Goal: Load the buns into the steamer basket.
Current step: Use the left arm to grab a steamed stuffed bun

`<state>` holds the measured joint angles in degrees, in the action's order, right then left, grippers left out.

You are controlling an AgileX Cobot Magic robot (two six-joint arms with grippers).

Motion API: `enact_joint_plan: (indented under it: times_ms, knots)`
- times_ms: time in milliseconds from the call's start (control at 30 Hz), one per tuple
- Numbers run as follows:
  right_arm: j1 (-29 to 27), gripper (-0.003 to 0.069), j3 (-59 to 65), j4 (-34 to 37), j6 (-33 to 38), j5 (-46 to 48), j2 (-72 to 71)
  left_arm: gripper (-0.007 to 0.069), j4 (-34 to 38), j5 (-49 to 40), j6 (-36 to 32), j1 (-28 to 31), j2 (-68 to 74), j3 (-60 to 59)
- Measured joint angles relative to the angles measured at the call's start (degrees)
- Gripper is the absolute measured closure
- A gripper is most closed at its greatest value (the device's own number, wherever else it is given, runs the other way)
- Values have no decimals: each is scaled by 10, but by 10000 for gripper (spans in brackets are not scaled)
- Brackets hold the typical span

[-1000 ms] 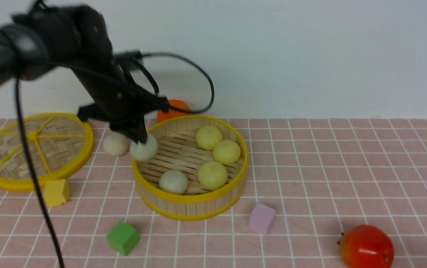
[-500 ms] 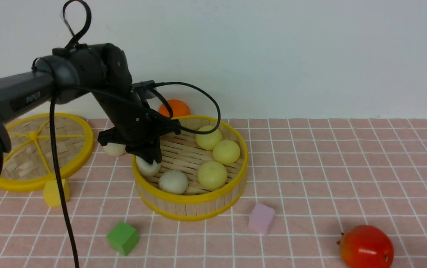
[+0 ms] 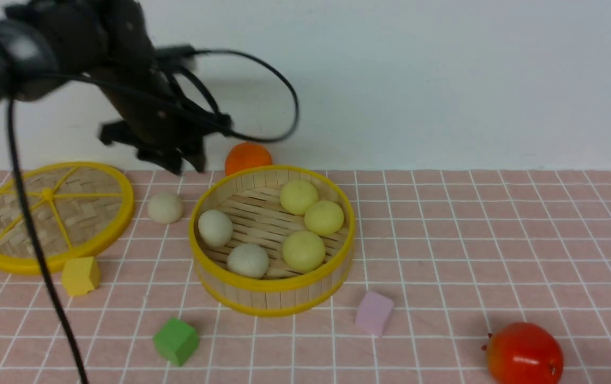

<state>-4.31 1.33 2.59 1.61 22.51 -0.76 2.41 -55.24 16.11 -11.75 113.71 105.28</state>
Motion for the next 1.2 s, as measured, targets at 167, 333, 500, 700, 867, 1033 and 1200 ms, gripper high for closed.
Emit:
enact_joint_plan:
  times_ms: [167,333,500,700,867,1033,1200]
  knots:
    - [0,432,0,0,0,0,0,341,-45,24,39,54,21,3]
    - [0,426,0,0,0,0,0,341,-37,70,39,60,83,3]
    - [0,424,0,0,0,0,0,341,-31,92,39,59,125,24]
    - [0,422,0,0,0,0,0,341,0,100,39,59,155,49]
    - [0,422,0,0,0,0,0,341,14,98,39,59,169,49]
    - [0,422,0,0,0,0,0,353,12,95,39,59,172,49]
    - [0,422,0,0,0,0,0,461,8,89,39,59,172,49]
